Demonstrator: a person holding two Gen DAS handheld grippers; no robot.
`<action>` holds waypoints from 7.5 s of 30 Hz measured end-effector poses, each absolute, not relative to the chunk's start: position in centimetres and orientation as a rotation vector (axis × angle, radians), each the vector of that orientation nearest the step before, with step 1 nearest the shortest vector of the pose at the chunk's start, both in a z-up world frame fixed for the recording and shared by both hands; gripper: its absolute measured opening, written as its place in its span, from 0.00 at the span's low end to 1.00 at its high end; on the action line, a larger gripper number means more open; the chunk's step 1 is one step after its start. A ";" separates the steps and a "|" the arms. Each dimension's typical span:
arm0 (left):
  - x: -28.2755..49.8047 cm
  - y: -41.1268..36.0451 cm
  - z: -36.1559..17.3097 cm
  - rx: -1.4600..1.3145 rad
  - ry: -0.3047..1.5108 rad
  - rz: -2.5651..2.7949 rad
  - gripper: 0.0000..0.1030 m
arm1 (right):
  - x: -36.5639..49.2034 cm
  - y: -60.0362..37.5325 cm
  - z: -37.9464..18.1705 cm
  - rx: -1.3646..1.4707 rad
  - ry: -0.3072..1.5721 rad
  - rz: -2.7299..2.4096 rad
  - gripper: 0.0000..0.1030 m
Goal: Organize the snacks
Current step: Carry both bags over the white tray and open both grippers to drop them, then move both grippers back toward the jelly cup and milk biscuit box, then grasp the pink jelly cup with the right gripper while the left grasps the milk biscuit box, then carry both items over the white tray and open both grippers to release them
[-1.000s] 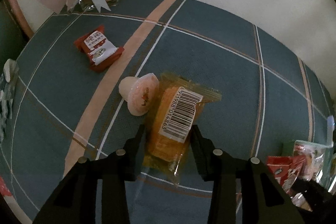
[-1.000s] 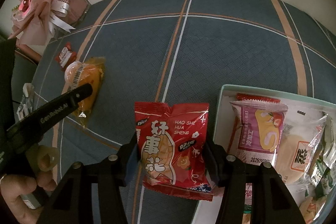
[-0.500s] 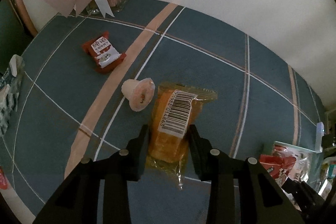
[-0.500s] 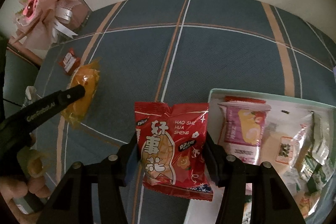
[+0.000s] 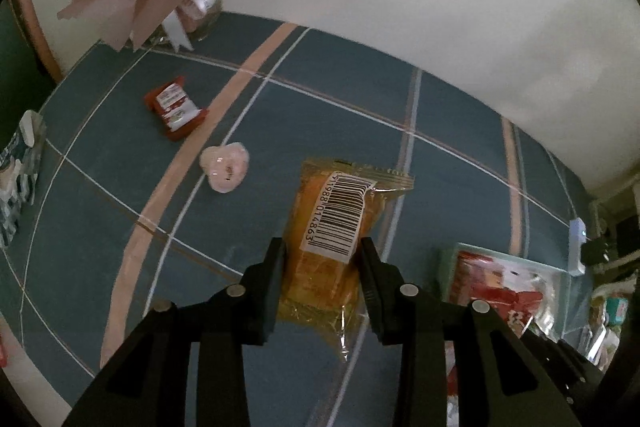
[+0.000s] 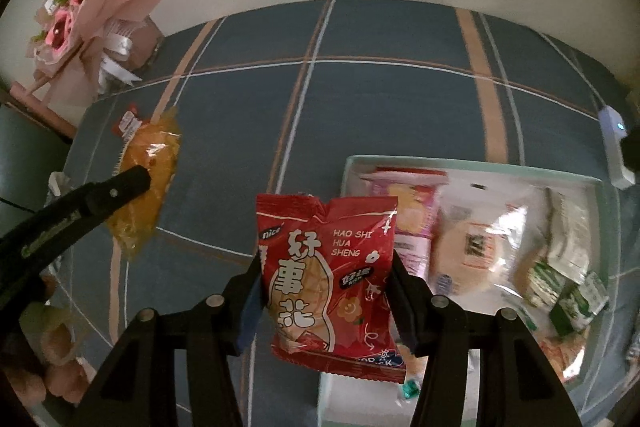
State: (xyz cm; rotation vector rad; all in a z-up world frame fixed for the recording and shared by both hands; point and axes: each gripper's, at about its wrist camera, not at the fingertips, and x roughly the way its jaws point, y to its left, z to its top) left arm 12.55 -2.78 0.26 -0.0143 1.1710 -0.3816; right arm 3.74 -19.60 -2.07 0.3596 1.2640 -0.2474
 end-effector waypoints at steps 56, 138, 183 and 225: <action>-0.4 -12.9 -2.0 0.075 1.327 -0.635 0.68 | -9.5 -31.4 -4.1 0.506 1.373 -0.574 0.91; 28.6 13.7 -7.5 -0.050 1.222 -0.298 0.88 | 21.1 -3.9 -11.9 0.342 1.256 -0.142 0.98; 33.8 8.2 -12.1 -0.180 1.262 -0.218 0.74 | 24.1 -7.3 -13.3 0.173 1.187 -0.258 0.48; 3.8 -8.6 -3.3 0.034 1.224 -0.631 0.43 | -1.3 -20.0 -2.1 0.374 1.054 -0.504 0.48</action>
